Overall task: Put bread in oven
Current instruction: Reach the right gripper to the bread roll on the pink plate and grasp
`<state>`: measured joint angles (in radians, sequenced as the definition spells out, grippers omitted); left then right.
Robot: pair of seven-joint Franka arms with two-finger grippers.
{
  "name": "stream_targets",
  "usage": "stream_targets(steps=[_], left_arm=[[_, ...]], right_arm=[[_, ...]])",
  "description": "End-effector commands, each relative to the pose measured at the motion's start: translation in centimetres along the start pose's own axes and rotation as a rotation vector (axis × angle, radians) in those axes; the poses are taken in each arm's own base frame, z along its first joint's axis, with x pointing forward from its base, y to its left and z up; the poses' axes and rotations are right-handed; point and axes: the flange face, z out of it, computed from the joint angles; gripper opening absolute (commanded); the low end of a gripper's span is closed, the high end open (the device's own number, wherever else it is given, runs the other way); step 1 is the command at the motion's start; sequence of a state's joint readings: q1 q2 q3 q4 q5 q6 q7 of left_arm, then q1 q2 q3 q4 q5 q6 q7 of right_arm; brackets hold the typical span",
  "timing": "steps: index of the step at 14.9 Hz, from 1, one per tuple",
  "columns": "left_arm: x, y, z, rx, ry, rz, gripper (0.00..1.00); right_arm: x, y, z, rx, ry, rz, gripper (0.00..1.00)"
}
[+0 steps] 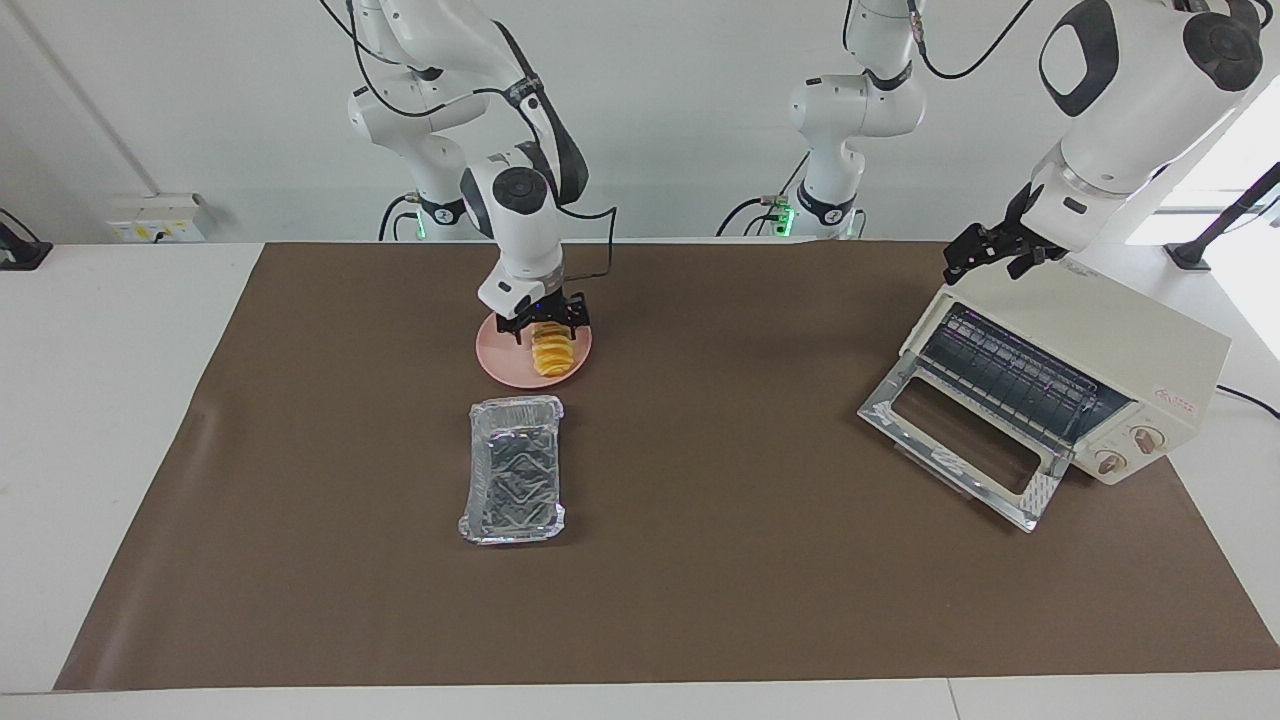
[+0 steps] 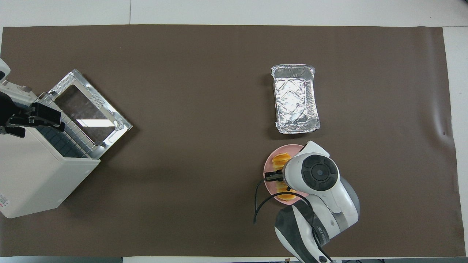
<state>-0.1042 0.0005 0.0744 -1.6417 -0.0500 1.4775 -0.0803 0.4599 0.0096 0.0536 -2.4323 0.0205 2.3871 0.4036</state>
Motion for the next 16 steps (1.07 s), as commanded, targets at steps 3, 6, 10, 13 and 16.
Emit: stream_targets(steps=[3, 6, 10, 13, 16], left_arm=[[-0.6, -0.3, -0.3, 0.004, 0.018, 0.003, 1.00], [-0.7, -0.3, -0.3, 0.003, 0.019, 0.003, 1.00], [-0.6, -0.2, -0.3, 0.004, 0.018, 0.004, 1.00], [-0.6, -0.3, -0.3, 0.004, 0.018, 0.003, 1.00], [-0.6, -0.3, -0.3, 0.004, 0.018, 0.003, 1.00]], right_arm=[[0.4, -0.4, 0.6, 0.010, 0.007, -0.020, 0.29], [0.8, -0.6, 0.1, 0.005, -0.006, -0.016, 0.00], [3.0, -1.1, -3.8, -0.002, -0.031, -0.013, 0.00], [5.2, -1.6, -8.9, 0.000, -0.045, -0.003, 0.00], [10.4, 1.1, -13.7, 0.033, 0.004, 0.047, 0.00]])
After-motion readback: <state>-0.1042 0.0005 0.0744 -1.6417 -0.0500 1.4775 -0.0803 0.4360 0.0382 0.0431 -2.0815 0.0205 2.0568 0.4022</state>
